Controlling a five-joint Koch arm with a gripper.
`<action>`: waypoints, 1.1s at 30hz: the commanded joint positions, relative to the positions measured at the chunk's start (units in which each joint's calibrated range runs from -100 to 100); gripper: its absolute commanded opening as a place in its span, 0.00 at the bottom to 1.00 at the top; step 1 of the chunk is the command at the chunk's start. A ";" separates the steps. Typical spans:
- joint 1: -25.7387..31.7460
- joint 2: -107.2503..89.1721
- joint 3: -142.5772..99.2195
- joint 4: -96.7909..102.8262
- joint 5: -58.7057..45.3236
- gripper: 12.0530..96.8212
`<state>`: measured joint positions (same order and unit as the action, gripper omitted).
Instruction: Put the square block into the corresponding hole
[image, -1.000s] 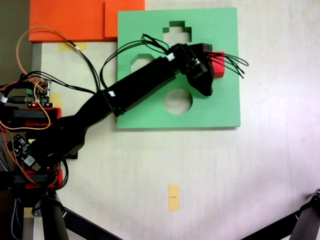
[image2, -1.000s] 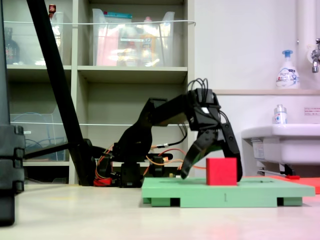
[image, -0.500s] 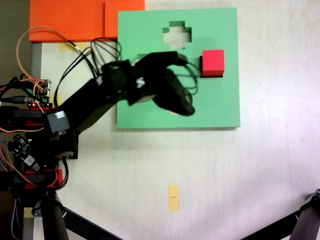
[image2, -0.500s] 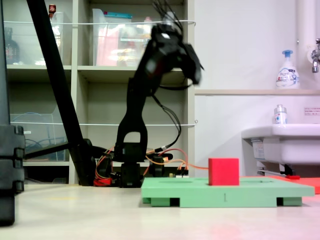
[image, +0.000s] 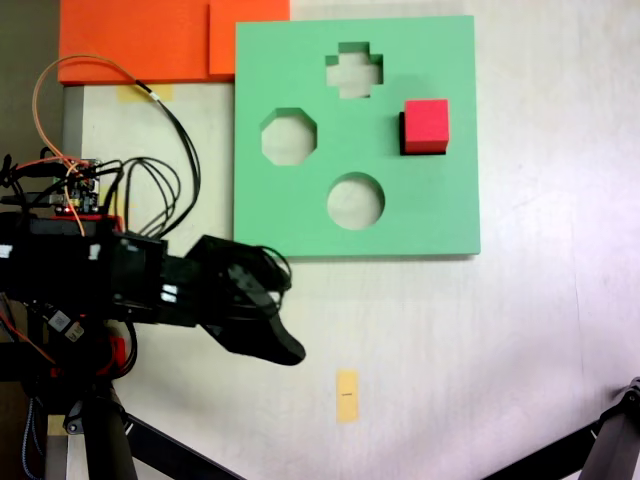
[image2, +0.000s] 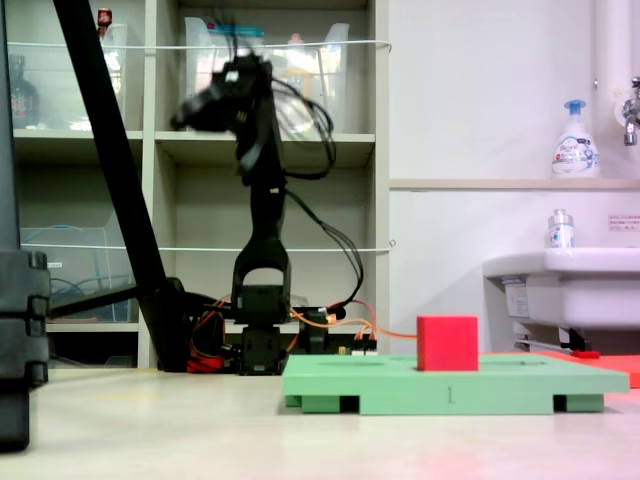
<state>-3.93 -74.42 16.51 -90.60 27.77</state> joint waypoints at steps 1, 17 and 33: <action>-0.59 -13.43 -14.42 24.88 -2.10 0.54; 2.15 -25.58 -116.51 113.57 -21.64 0.45; 4.64 -25.58 -116.51 91.32 -22.03 0.43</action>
<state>0.32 -99.59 -98.63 6.90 6.03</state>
